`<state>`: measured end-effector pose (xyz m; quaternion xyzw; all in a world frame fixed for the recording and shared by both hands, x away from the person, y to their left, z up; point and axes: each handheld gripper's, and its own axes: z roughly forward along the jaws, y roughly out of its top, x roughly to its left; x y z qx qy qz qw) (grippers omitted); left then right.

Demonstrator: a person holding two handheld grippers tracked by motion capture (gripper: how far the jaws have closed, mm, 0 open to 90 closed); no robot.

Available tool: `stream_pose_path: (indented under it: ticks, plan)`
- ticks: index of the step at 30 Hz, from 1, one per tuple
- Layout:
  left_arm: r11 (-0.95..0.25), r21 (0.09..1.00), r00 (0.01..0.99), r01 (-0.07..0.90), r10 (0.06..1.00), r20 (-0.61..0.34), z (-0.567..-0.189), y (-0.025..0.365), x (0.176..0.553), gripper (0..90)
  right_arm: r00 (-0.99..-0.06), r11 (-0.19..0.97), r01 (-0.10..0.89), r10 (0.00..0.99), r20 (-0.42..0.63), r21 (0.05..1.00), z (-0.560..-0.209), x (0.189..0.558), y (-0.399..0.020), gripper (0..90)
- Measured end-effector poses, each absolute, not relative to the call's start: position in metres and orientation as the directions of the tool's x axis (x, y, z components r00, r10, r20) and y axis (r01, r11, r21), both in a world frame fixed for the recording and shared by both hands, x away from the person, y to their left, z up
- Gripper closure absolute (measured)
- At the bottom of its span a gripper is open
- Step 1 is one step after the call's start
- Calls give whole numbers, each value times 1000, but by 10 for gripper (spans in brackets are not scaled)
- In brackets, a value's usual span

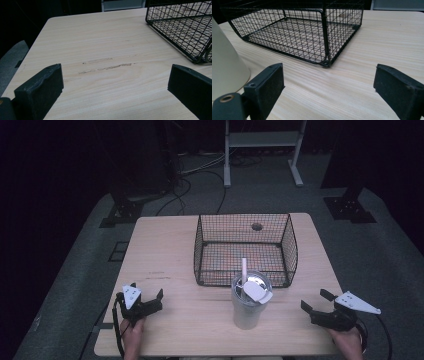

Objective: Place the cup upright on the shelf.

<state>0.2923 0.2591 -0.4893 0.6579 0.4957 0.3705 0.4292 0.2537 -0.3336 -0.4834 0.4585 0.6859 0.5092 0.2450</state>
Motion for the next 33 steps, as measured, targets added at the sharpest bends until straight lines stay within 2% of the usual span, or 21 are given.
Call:
stream_pose_path:
  ticks: [13,22,33]
  plan:
    - [-143,932,237,334,969,64,-489,259,292,0,-552,114,336,828,97,935,-462,251,-321,88]
    - [-147,931,238,333,969,68,-489,259,292,0,-668,256,284,744,-1,924,-443,246,-296,87]
    - [-144,932,236,333,970,65,-489,259,292,0,-745,308,267,667,-7,913,-439,243,-273,87]
